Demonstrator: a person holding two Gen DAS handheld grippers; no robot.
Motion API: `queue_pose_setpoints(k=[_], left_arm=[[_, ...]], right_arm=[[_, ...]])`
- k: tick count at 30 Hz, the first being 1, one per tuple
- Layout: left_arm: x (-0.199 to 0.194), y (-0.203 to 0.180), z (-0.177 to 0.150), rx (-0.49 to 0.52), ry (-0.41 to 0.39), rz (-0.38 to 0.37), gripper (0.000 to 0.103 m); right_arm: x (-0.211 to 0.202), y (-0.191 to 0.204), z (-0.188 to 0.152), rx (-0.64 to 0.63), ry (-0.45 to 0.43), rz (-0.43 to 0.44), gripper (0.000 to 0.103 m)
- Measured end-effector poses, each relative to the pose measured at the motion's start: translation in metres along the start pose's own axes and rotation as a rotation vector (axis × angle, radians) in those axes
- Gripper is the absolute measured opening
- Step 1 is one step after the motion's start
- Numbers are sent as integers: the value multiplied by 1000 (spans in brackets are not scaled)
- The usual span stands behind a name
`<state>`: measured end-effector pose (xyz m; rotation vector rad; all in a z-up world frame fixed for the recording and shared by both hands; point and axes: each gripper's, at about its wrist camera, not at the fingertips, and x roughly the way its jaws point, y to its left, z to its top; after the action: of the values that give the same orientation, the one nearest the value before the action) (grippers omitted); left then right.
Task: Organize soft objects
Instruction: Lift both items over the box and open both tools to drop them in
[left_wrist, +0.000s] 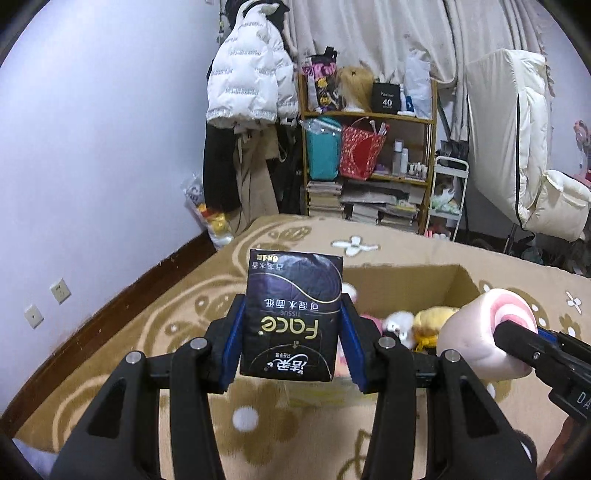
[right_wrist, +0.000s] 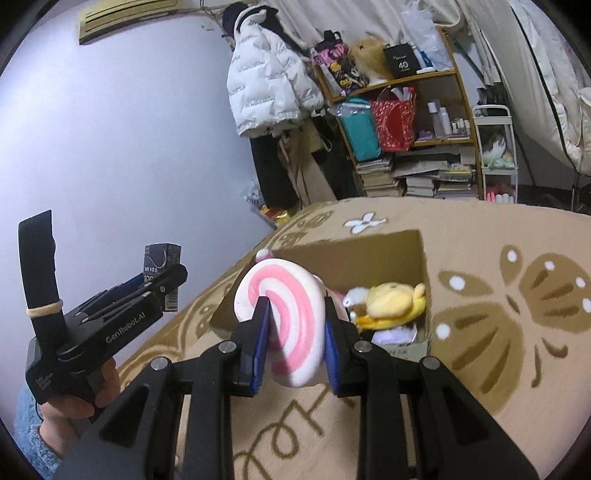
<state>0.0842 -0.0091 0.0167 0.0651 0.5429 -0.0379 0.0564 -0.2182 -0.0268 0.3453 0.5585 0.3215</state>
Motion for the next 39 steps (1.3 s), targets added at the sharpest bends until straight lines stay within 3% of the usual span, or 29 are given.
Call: queue_pose_setpoints(k=[8, 27, 39], left_arm=[[12, -3, 19, 21, -40, -8, 46], [58, -8, 11, -20, 51, -68, 47], [65, -12, 0, -32, 106, -88, 47]], right_arm=[[8, -15, 11, 17, -26, -36, 29], [46, -33, 6, 48, 51, -66, 39], [46, -30, 3, 49, 58, -77, 43]])
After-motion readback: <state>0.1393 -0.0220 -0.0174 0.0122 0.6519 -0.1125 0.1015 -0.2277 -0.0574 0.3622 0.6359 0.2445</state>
